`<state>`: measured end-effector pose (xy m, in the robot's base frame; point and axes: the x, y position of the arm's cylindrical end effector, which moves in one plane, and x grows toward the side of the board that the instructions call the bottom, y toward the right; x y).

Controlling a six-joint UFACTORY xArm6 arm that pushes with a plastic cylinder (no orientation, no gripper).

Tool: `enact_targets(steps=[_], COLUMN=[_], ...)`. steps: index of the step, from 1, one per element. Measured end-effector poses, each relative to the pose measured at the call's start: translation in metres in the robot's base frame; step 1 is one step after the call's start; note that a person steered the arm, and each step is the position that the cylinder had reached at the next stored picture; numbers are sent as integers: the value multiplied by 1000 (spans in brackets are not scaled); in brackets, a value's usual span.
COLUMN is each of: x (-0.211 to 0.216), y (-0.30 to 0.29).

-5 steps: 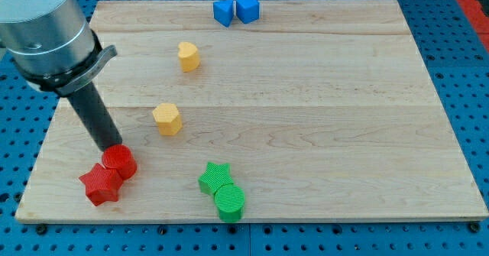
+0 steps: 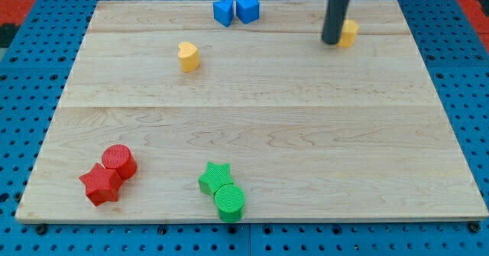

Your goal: Slide the yellow hexagon to the top right

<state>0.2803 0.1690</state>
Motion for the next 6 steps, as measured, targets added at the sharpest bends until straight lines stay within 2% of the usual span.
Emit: enact_targets(steps=[1,2,3,4,5,6], x=[20,-9,-9,-26,-21,-22], y=[1,67,90,61,39,-9])
